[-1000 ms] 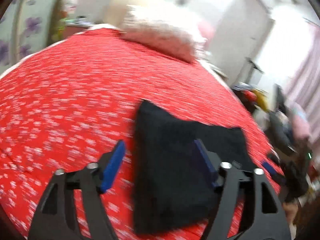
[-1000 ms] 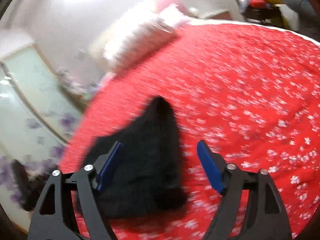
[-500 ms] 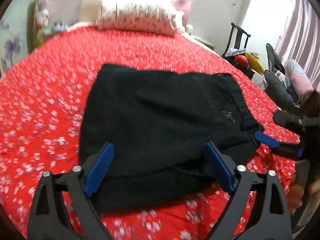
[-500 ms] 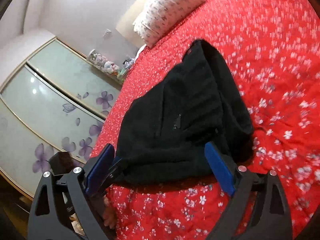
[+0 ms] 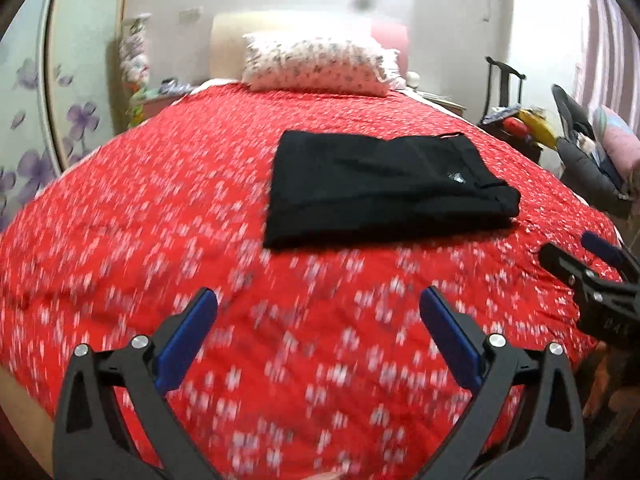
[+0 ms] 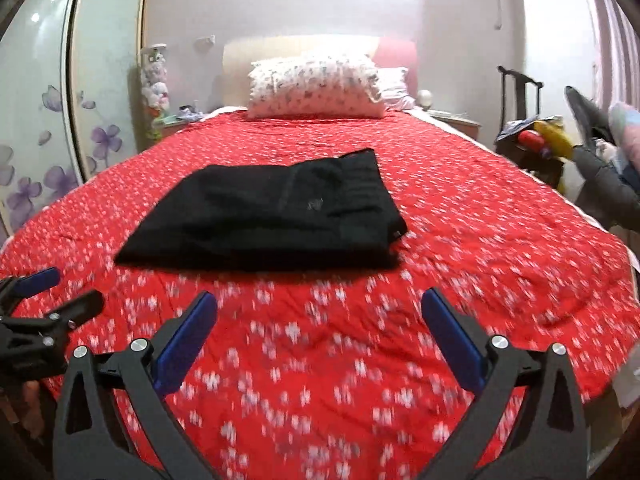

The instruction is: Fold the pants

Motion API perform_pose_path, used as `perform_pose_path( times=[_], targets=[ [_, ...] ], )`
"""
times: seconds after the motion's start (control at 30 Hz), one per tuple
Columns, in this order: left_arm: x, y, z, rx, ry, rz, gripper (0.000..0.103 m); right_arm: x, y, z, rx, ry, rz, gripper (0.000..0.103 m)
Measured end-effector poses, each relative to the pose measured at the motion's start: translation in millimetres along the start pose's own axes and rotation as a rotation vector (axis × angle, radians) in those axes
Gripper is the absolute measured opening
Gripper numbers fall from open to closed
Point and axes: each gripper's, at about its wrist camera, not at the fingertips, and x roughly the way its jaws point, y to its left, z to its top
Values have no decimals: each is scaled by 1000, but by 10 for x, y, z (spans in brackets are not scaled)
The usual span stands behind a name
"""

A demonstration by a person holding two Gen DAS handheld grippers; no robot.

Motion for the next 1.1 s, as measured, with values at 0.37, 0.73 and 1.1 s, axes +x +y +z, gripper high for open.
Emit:
perform_pose_path(
  times=[0.37,0.73,1.1],
  targets=[
    [-61,-5,-193,55,-4,88,101,-68,76,-186,14,-5,-106,102],
    [-14,-143,-231,128,-4,117,101,-23,233,-280,-32,20,-94,102],
    [54,-173,-255,140,28,89,101,22,311,-307,-45,45,-92,102]
  ],
)
